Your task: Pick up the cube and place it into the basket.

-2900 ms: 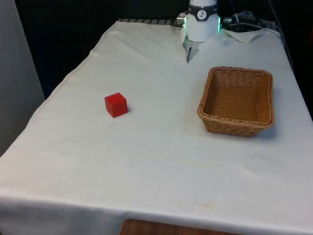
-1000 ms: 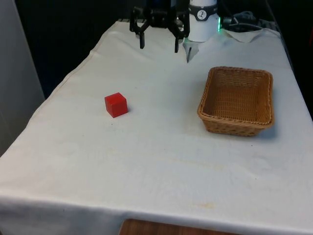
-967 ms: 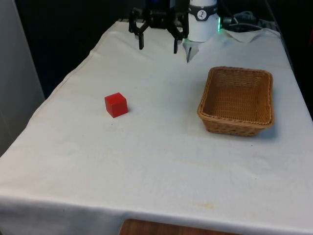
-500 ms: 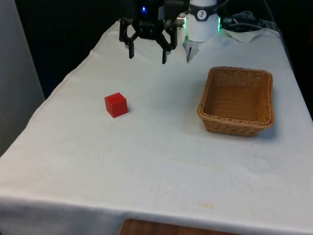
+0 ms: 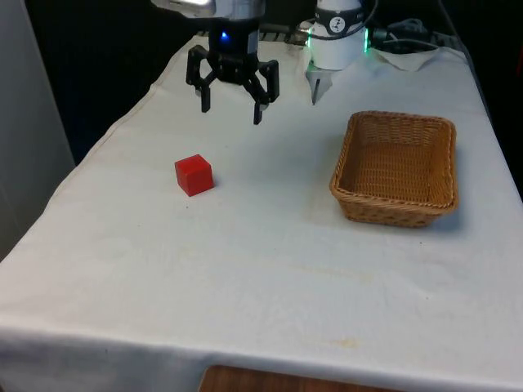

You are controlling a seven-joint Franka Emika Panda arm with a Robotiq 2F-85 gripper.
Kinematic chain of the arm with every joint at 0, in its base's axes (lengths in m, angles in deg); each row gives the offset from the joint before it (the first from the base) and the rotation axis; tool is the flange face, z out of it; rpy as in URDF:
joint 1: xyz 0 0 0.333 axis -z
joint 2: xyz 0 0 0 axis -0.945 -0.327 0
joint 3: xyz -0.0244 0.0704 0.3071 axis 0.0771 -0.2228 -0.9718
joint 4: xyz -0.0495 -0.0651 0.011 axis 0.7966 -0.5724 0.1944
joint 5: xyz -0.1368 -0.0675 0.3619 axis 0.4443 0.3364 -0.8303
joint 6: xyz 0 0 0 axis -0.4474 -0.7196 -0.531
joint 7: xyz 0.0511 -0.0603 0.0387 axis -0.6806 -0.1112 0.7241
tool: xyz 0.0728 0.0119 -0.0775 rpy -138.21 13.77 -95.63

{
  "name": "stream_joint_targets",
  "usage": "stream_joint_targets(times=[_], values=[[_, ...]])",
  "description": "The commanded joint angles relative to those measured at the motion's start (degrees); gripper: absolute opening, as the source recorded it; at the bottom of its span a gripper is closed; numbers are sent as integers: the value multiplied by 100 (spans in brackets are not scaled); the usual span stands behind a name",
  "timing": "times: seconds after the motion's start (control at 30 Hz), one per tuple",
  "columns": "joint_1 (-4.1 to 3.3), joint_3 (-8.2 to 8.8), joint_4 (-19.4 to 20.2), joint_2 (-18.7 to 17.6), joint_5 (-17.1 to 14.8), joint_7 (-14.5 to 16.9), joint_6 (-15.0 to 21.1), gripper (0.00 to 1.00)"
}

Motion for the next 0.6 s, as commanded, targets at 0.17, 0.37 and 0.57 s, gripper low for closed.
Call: stream_joint_targets(times=[0.17,0.37,0.57], values=[[-11,86,17,-138,46,-149,264,100],[-34,166,11,-241,80,-315,435,100],[0,132,0,-246,46,-418,453,100]])
